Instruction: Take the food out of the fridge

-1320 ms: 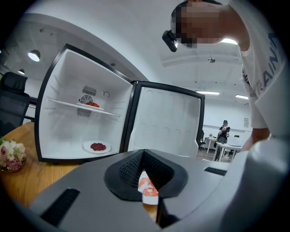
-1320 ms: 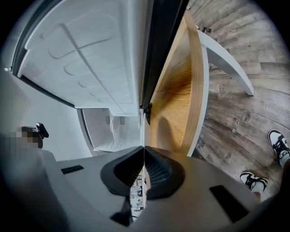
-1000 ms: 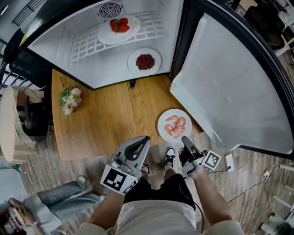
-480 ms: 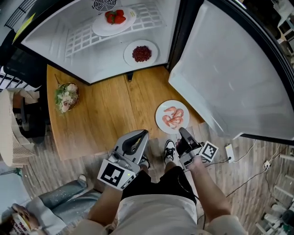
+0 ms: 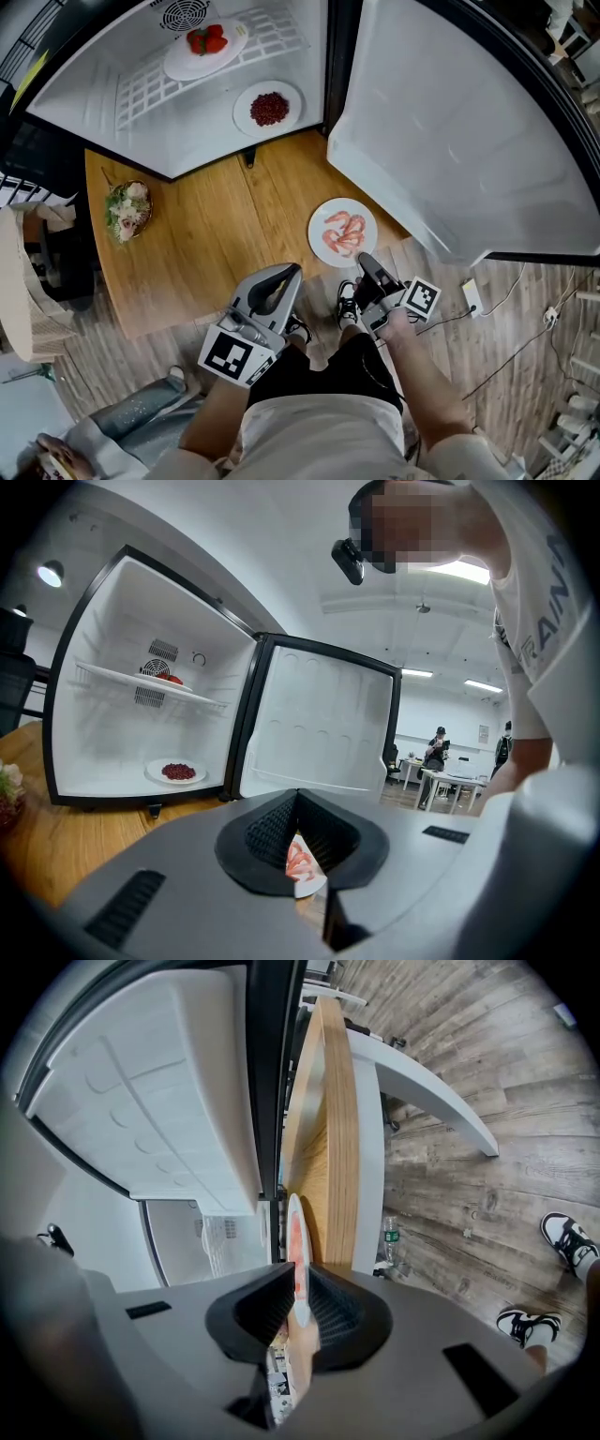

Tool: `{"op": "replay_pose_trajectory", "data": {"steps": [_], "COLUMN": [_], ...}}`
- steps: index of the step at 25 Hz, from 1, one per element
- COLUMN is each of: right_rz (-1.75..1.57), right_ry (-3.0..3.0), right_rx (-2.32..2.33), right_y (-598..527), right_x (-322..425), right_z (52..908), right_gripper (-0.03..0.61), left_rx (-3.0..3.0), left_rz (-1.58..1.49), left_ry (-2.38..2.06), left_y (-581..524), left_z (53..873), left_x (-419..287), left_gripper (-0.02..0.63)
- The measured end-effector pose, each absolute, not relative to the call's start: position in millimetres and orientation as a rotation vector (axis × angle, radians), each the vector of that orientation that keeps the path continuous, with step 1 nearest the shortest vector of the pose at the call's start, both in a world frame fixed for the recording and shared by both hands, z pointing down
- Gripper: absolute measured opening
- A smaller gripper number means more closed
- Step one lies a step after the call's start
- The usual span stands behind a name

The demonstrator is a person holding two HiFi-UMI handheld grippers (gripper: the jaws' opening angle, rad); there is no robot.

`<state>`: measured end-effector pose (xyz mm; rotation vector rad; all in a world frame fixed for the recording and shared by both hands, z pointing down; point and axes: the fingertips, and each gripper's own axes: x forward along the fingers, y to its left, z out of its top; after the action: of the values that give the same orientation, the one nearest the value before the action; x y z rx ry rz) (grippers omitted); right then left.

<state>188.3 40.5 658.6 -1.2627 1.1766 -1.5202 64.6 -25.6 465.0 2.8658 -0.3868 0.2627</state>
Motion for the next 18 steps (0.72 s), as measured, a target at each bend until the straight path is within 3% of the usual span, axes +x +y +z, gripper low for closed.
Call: {"op": "replay_pose_trajectory", "data": {"steps": [18], "right_rz": [-1.535], "right_ry": [1.166], "right_rx": [-1.282], "right_y": [58.1], "right_x": [190.2], "right_z": [662.8], "right_gripper": [0.100], "left_rx": [2.869], "left_rz": [0.266], "left_ry": [-0.349], "left_y": [-14.9], "left_z": [466.3], "left_x": [71.9], "left_gripper": [0.009]}}
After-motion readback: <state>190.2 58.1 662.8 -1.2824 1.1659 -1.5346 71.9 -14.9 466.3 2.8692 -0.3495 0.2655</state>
